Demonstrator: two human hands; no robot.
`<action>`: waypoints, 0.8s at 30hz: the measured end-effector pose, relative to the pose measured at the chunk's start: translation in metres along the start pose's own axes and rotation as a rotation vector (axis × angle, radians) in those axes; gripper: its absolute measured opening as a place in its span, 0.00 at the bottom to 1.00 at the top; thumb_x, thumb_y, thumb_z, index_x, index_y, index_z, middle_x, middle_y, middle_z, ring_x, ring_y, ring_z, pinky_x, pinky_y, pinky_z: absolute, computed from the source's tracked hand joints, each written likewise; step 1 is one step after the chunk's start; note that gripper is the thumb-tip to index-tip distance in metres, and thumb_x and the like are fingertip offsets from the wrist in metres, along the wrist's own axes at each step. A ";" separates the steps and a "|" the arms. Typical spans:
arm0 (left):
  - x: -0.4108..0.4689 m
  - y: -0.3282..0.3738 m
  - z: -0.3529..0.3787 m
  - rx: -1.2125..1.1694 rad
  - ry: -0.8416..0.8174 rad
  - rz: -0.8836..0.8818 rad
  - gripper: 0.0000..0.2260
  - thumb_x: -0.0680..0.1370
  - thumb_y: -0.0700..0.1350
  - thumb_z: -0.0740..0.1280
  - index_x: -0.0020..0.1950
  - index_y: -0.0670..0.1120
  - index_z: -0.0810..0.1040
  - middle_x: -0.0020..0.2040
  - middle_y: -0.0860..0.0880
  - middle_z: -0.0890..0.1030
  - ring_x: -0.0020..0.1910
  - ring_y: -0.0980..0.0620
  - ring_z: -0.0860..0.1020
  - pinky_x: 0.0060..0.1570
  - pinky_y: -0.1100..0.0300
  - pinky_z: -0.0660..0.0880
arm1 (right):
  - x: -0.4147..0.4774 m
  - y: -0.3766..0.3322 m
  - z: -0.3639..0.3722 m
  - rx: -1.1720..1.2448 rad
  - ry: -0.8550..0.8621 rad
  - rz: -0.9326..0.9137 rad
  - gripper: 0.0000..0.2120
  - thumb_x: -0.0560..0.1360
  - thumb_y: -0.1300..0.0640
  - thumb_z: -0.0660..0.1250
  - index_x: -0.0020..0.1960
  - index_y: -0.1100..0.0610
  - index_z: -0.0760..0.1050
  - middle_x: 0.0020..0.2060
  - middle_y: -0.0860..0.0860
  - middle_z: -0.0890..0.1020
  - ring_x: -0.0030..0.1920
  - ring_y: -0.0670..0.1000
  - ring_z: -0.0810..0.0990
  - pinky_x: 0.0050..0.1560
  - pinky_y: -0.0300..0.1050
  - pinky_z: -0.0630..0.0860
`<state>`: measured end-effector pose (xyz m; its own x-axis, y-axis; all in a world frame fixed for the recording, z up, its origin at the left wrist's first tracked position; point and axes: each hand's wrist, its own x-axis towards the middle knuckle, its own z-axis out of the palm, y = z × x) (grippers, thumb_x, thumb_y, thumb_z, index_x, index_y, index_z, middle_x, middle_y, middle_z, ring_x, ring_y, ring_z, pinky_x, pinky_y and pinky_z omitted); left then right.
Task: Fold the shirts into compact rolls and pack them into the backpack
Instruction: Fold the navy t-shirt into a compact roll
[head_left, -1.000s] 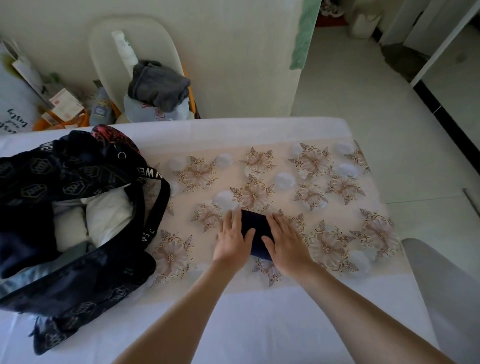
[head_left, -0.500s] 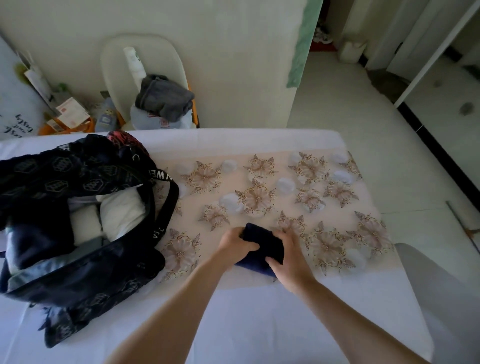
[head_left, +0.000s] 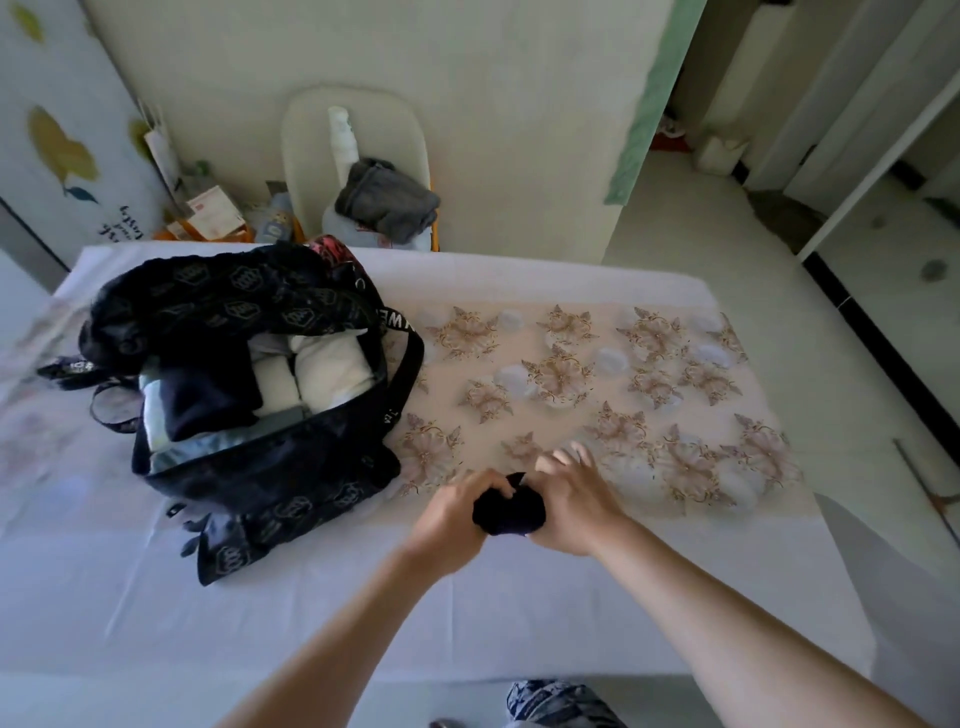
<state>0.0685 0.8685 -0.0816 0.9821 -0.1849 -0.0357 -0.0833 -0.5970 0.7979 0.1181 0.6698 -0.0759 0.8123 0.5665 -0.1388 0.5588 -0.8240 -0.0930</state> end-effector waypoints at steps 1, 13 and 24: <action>-0.010 -0.005 -0.003 0.035 -0.035 0.005 0.24 0.67 0.31 0.65 0.53 0.57 0.75 0.50 0.55 0.77 0.48 0.58 0.73 0.45 0.69 0.67 | -0.003 -0.011 0.004 -0.038 0.066 -0.047 0.12 0.69 0.43 0.65 0.46 0.50 0.77 0.47 0.50 0.75 0.55 0.56 0.74 0.70 0.62 0.61; -0.036 -0.011 0.002 0.252 0.027 -0.183 0.17 0.78 0.41 0.62 0.67 0.48 0.74 0.66 0.51 0.73 0.67 0.51 0.66 0.67 0.61 0.63 | -0.026 -0.044 0.026 0.043 -0.210 -0.213 0.32 0.67 0.38 0.64 0.63 0.58 0.69 0.63 0.55 0.69 0.62 0.58 0.70 0.62 0.52 0.72; -0.064 -0.006 0.050 0.619 -0.220 -0.247 0.42 0.72 0.54 0.68 0.80 0.47 0.51 0.79 0.48 0.57 0.77 0.47 0.57 0.75 0.53 0.57 | -0.028 -0.025 0.043 0.160 -0.223 -0.308 0.41 0.77 0.46 0.67 0.80 0.60 0.51 0.78 0.55 0.52 0.78 0.56 0.52 0.78 0.46 0.49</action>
<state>-0.0023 0.8453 -0.1140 0.9331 -0.1010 -0.3451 -0.0067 -0.9645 0.2641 0.0740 0.6743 -0.1119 0.5452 0.7869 -0.2892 0.7226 -0.6160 -0.3137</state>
